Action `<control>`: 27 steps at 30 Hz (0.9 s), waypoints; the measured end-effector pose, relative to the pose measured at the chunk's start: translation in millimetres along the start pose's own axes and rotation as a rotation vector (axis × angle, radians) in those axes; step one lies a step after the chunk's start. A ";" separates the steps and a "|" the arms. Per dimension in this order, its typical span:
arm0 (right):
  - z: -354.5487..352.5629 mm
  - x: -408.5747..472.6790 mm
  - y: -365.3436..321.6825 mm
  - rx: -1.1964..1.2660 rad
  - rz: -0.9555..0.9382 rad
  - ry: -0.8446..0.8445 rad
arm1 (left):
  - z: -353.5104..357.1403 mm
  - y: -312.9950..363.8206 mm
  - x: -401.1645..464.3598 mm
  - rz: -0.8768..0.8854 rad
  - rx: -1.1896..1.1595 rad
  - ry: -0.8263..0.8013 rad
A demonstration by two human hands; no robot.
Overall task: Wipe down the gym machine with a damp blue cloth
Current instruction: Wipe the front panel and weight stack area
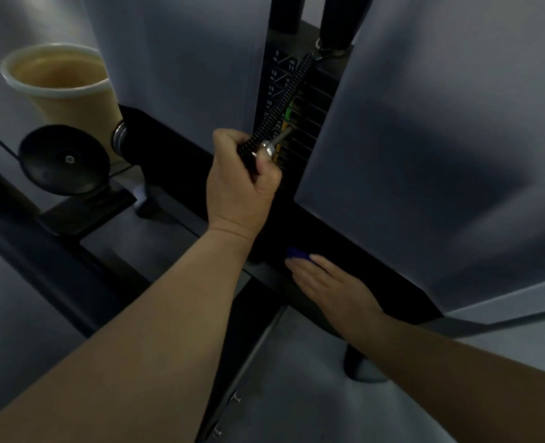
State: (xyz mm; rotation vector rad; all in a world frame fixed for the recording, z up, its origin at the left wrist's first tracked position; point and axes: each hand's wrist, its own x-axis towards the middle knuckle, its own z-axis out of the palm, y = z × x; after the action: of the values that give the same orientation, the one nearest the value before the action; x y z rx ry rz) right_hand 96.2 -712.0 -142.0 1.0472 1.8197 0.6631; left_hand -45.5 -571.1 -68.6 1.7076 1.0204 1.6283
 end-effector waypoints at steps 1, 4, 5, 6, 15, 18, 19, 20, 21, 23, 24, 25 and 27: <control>4.4 -5.3 -1.6 -0.031 -0.030 -0.024 | 0.2 -1.1 0.4 0.008 0.003 -0.001; 0.8 10.7 12.3 -0.025 -0.030 -0.018 | 1.0 -3.4 0.8 0.020 -0.001 0.008; -4.9 19.5 15.8 0.005 -0.006 0.014 | 2.7 -4.0 -0.2 0.019 -0.010 0.010; -8.8 28.4 15.5 0.036 0.016 0.044 | 3.7 -4.6 -1.0 0.020 -0.017 0.017; 9.0 44.4 -8.3 0.029 -0.063 0.074 | 2.6 -8.7 0.0 0.041 -0.002 0.014; -3.6 59.9 0.0 0.139 -0.061 0.105 | 4.9 -10.2 -1.0 0.026 -0.018 0.040; 0.1 57.6 -3.4 0.100 -0.099 0.080 | 4.9 -10.7 -1.4 0.028 -0.018 0.031; 8.0 51.8 -9.2 0.040 -0.116 0.132 | 4.5 -11.6 -1.2 0.036 -0.015 0.022; 13.3 41.5 -13.3 -0.043 -0.125 0.124 | 4.2 -12.6 -0.2 0.043 -0.013 0.017; 11.9 12.9 -12.0 -0.025 -0.087 0.013 | 3.3 -14.2 0.5 0.044 -0.007 0.020; 8.8 3.1 -8.1 0.050 0.028 0.031 | 3.9 -14.3 1.0 0.038 -0.010 0.028; 2.3 -1.6 1.7 0.110 0.173 0.102 | 4.5 -14.6 1.8 0.035 -0.012 0.042; -11.6 4.8 21.8 0.118 0.406 0.290 | 6.7 -15.9 1.2 0.025 -0.013 0.063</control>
State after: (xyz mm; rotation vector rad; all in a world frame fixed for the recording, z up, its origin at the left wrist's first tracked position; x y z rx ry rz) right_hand 93.0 -697.2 -122.0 1.4831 1.9252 1.0018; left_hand -41.1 -560.6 -81.6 1.6766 1.0201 1.7102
